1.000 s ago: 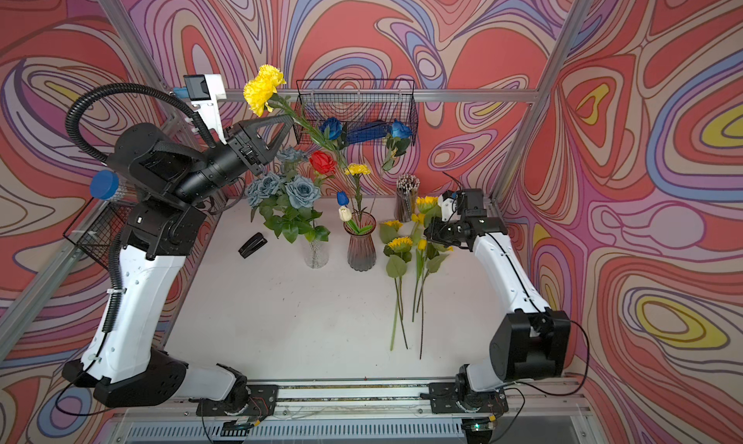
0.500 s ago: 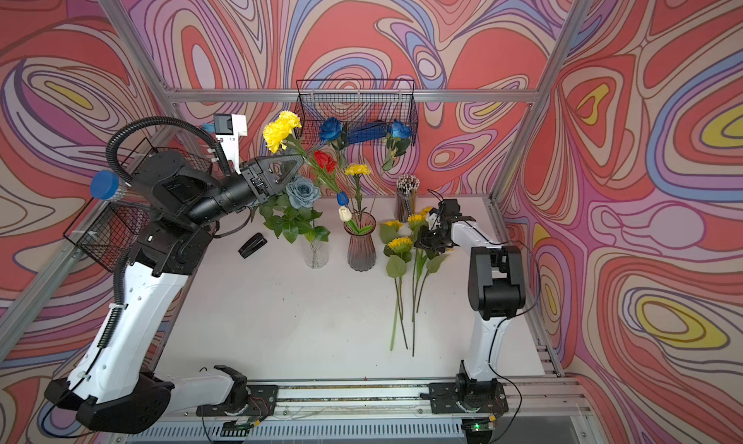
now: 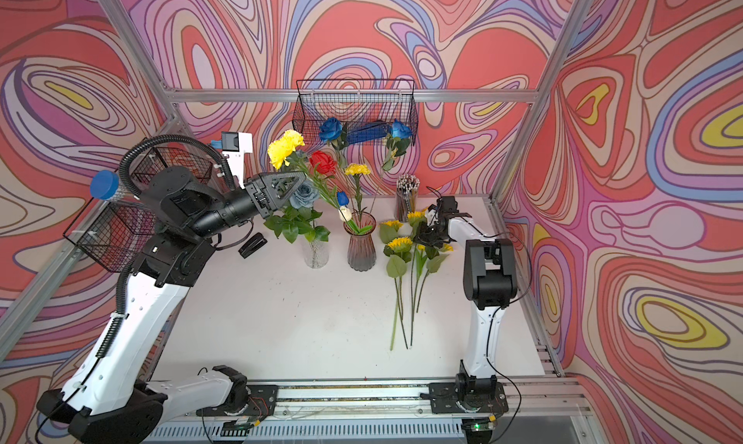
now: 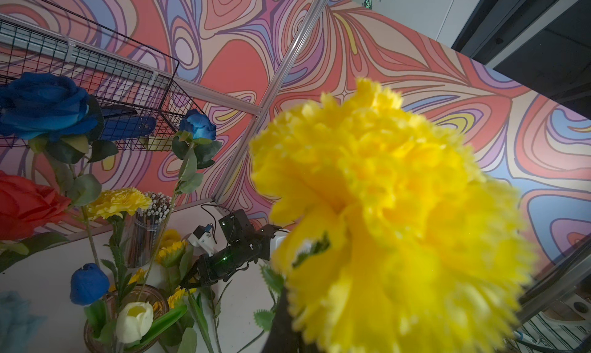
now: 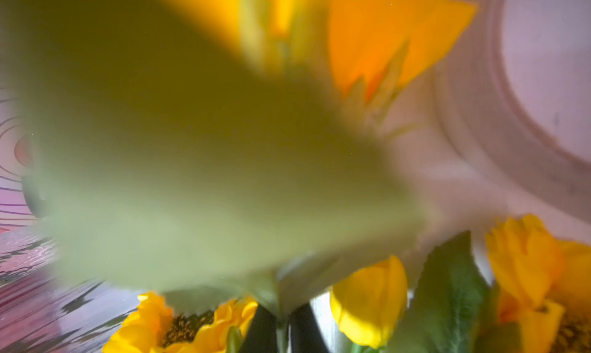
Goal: Pick out yellow flowers from the vase
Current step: Place the flower at the center of the board.
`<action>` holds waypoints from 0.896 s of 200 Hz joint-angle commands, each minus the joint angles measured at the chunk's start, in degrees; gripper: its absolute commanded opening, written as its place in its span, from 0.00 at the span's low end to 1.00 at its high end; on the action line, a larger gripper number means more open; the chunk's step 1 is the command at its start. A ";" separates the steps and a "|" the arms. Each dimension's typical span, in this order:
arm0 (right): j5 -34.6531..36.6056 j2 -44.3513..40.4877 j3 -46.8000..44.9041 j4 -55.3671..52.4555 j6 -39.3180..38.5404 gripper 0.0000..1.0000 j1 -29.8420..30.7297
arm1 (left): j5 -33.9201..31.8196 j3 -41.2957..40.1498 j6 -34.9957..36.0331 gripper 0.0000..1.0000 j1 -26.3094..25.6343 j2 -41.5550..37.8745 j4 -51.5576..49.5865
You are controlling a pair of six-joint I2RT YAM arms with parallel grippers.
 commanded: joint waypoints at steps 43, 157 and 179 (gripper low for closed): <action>2.01 -7.28 1.15 -3.70 -2.22 0.49 -0.23 | 0.75 0.47 -1.58 0.00 0.01 -0.28 3.15; -11.33 -47.98 -23.70 45.02 3.02 0.73 2.15 | 2.12 -4.60 -2.83 0.00 -0.92 0.72 3.26; -19.42 -48.85 -25.99 55.81 8.38 0.81 3.47 | 2.12 -5.87 -3.33 0.00 -1.80 1.56 4.66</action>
